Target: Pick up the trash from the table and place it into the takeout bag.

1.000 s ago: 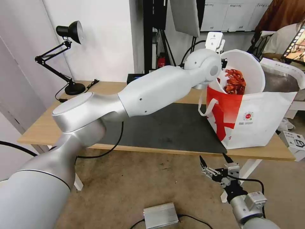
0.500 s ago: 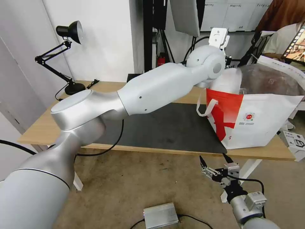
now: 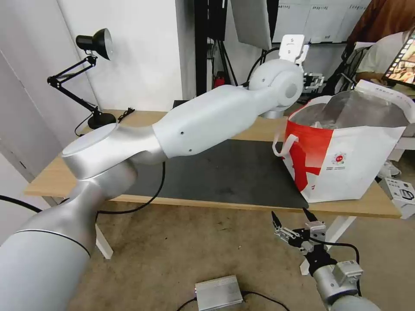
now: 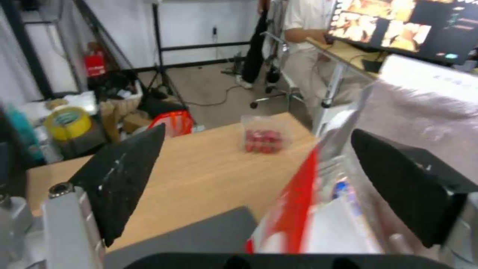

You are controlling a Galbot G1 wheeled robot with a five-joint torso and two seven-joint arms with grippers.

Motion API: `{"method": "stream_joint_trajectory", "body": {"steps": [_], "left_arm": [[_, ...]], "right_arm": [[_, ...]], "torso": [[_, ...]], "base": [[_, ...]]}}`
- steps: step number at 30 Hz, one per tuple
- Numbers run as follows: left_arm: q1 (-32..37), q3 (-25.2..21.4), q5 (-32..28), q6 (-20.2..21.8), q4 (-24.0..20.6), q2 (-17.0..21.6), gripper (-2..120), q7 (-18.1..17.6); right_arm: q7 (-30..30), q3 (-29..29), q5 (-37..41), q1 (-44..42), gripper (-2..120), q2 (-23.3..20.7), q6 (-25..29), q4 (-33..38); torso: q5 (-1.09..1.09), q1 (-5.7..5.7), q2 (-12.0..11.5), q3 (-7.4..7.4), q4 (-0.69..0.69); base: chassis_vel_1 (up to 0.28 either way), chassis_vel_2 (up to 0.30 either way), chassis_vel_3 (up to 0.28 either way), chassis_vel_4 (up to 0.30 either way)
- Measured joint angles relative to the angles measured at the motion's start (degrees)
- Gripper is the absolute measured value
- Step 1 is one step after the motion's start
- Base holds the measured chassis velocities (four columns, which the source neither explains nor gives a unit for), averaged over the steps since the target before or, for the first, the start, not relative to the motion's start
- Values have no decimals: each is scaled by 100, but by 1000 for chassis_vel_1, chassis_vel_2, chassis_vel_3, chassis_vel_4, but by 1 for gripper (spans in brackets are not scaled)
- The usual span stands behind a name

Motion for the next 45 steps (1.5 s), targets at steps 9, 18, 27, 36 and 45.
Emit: {"method": "stream_joint_trajectory", "body": {"steps": [9,18,27,36,45], "left_arm": [[495,-127,-173,-26,-1262,1245,100,-427],[1379,-567,-195,-44,-2784,2846,100,-644],[3399,-2071,184,-45,-4088,4474,100,-518],[6228,-4447,800,-54,-4972,5306,100,-71],[7977,-5536,1361,-120,-5402,5011,100,-62]], "right_arm": [[0,0,0,0,100,0,0,0],[0,0,0,0,100,0,0,0],[1,0,0,0,100,0,0,0],[1,0,0,0,100,0,0,0],[1,0,0,0,100,0,0,0]], "torso": [[-2,0,0,0,1],[-2,0,0,-1,0],[-4,0,0,-1,2],[0,-1,0,-1,1],[0,-1,1,-1,-1]], "base": [[0,0,0,0],[0,0,0,0],[0,0,0,0],[0,0,0,0],[0,0,0,0]]}}
